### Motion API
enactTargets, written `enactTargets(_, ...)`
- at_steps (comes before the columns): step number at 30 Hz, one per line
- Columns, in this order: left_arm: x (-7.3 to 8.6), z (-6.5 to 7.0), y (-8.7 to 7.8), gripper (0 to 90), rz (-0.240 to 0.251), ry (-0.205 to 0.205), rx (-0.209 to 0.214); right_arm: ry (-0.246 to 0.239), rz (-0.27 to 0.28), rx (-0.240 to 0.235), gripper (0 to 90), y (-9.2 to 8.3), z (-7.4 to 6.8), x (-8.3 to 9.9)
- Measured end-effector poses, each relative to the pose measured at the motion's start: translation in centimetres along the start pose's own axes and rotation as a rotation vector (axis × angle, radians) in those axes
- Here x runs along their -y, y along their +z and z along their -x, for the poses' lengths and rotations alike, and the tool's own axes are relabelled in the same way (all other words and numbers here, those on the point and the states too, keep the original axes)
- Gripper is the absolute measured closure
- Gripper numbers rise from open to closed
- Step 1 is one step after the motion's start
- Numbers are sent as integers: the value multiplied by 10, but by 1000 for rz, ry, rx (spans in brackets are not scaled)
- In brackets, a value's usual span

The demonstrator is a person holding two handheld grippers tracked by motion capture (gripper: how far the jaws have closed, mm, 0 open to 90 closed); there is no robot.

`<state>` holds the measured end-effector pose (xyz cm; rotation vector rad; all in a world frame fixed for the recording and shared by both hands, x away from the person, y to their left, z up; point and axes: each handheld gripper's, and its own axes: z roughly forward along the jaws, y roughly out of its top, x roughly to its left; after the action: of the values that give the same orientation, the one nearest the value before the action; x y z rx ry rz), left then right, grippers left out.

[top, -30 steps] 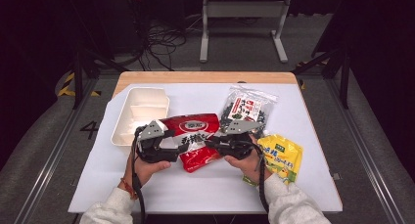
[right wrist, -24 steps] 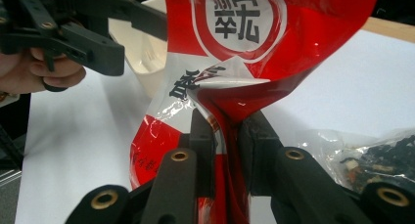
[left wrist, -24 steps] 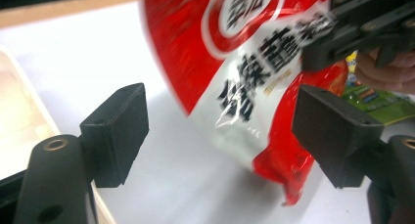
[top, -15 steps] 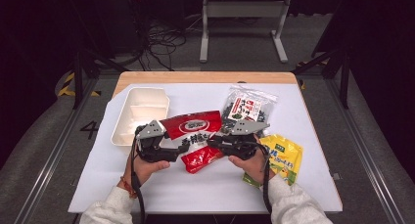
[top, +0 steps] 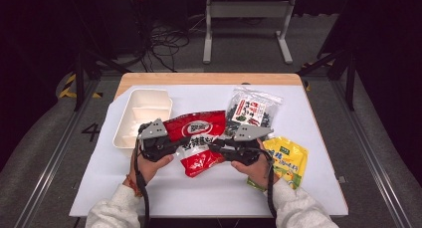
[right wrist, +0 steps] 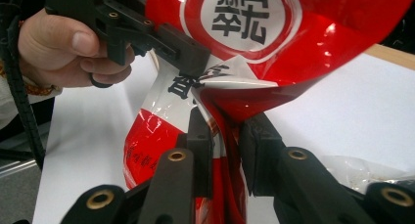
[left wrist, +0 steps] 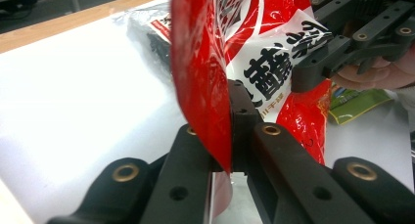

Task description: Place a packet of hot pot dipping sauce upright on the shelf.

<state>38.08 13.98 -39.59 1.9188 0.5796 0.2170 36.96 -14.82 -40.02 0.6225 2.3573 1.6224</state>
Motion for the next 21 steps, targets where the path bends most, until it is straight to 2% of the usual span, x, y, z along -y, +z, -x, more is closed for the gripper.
enactTargets(1, -1, 0, 1, 796, 12, -5, 14, -2, 4, -2, 752, -1, 0, 0)
enactTargets(2, -2, 1, 3, 720, 13, -7, 21, 2, 8, -8, 753, -1, 0, 0)
enactTargets(4, -7, 4, 7, 742, 3, 23, 35, 2, 9, -27, 752, 0, -2, 0)
enactTargets(5, -10, 5, 9, 739, 7, 31, 35, -10, 5, -19, 752, 1, -5, 0)
enactTargets(7, -11, 4, 9, 774, 7, 34, 25, -12, 3, -10, 752, 1, -5, -1)
enactTargets(8, -11, 3, 9, 820, 4, 28, 24, -10, 6, -14, 752, 0, -5, -1)
enactTargets(10, -11, 2, 9, 878, 11, 25, 34, -13, 6, -13, 752, -2, -4, -1)
enactTargets(14, -13, 6, 7, 900, 14, 52, 11, -17, 6, -1, 742, -2, -5, -1)
enactTargets(18, -13, 6, 3, 900, 34, 57, 21, -10, -13, 29, 642, -1, -5, -1)
enactTargets(19, -13, 6, 2, 900, 36, 68, 18, 1, -22, 34, 616, -3, -5, -1)
enactTargets(21, -14, 8, 1, 900, 34, 83, 9, -10, -34, 43, 602, -4, -6, 0)
